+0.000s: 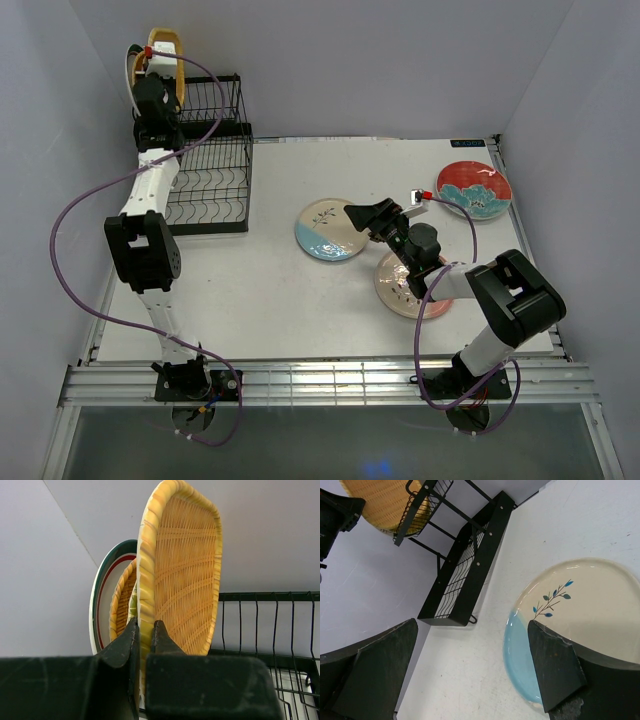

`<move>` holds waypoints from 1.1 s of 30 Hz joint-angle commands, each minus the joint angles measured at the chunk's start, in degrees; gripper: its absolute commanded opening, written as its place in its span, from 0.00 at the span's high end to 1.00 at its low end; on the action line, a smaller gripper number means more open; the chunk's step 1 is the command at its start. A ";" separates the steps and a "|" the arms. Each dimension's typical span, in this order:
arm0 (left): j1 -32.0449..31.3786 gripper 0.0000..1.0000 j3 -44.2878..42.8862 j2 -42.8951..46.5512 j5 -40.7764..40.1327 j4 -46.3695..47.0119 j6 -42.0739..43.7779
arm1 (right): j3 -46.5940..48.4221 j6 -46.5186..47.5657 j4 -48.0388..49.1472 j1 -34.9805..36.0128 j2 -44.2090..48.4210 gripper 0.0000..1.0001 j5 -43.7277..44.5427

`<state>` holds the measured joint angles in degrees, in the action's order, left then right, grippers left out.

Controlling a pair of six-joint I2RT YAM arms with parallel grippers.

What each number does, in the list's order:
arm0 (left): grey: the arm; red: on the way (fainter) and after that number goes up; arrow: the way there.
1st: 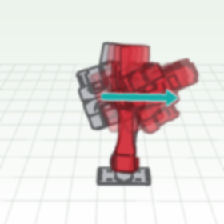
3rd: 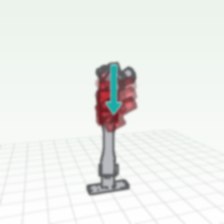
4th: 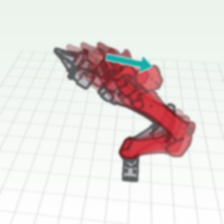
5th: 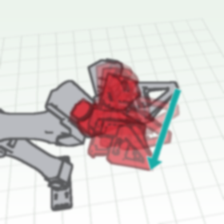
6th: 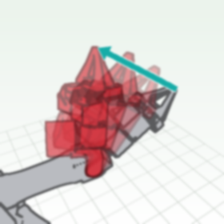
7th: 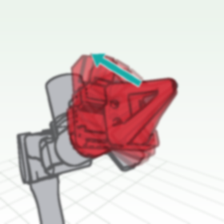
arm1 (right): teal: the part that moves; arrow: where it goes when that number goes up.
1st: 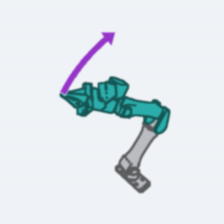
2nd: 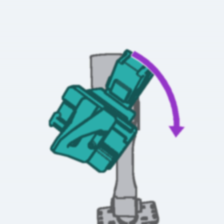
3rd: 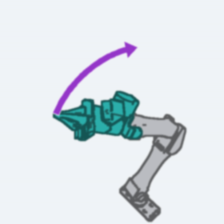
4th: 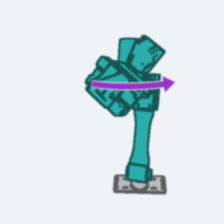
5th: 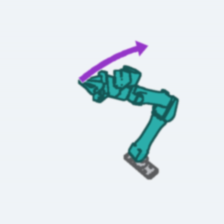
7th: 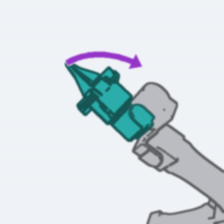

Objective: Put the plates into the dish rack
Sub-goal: Insert the plate into the dish rack.

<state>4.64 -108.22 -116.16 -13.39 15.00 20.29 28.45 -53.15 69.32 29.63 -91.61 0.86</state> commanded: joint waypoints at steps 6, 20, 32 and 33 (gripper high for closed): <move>-0.16 1.00 2.40 3.83 -5.77 6.96 -0.61 | 1.79 -0.38 4.25 -0.18 -0.76 0.04 -2.01; -0.34 1.00 -0.76 3.57 -7.71 10.04 1.23 | 1.87 -0.38 4.33 -0.36 -0.67 0.04 -2.27; -1.04 1.00 -0.15 3.92 -8.15 13.30 5.46 | 1.79 -0.73 4.68 -0.36 -0.85 0.04 -2.62; -0.95 1.00 0.29 3.84 -8.23 13.30 5.46 | 1.79 -0.73 4.68 -0.36 -0.76 0.04 -2.71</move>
<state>3.51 -106.00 -116.05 -20.27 21.47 24.21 28.49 -53.84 70.50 29.58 -92.25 -1.61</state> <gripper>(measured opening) 0.125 0.961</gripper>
